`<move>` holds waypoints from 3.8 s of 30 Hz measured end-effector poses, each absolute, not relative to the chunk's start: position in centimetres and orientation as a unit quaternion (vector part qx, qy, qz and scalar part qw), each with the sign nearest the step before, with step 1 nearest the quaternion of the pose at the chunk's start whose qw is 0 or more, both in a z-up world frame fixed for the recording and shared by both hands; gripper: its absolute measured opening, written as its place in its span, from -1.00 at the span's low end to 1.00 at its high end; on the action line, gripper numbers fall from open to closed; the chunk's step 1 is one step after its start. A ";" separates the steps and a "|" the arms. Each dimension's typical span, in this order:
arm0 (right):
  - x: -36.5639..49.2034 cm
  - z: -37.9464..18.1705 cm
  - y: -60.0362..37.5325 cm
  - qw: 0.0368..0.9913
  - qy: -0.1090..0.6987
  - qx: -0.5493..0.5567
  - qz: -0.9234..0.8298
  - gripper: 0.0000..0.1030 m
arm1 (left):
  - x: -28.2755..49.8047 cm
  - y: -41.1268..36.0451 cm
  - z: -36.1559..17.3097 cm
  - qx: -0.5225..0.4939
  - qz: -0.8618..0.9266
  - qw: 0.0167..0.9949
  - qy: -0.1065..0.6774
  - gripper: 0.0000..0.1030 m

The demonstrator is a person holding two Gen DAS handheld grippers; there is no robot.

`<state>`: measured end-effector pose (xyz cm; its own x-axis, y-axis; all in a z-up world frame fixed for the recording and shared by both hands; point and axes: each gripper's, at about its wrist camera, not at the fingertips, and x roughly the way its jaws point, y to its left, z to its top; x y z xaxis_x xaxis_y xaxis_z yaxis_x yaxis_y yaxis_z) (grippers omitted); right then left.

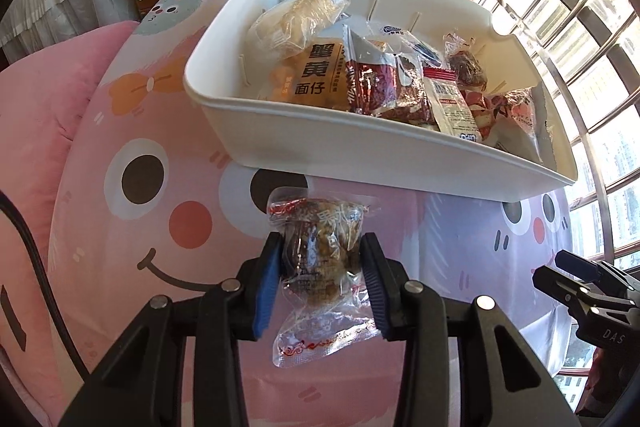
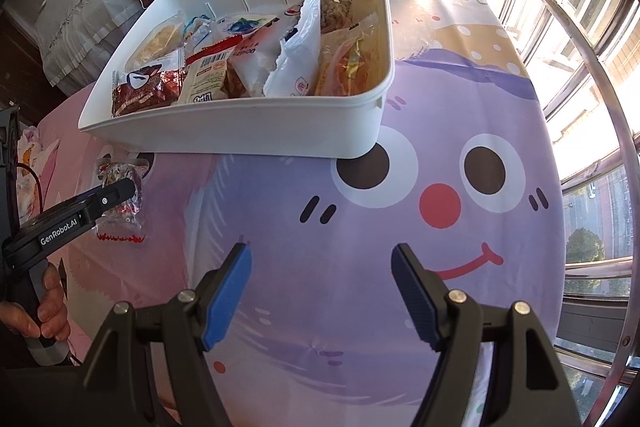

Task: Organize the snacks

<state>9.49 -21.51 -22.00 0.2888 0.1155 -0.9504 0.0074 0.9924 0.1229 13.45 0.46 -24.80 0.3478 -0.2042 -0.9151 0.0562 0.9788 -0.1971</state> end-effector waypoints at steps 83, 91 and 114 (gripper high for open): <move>-5.8 -0.3 -13.9 0.870 0.489 0.064 -0.010 0.68 | -0.7 2.2 0.5 -0.008 -0.087 0.890 0.448 0.76; -7.1 -0.3 -14.1 0.881 0.471 0.046 -0.007 1.00 | -2.4 1.6 0.6 -0.011 -0.044 0.904 0.425 0.99; -6.5 -0.7 -15.9 0.878 0.474 0.061 -0.003 1.00 | -2.5 0.0 0.4 -0.007 -0.034 0.905 0.424 0.99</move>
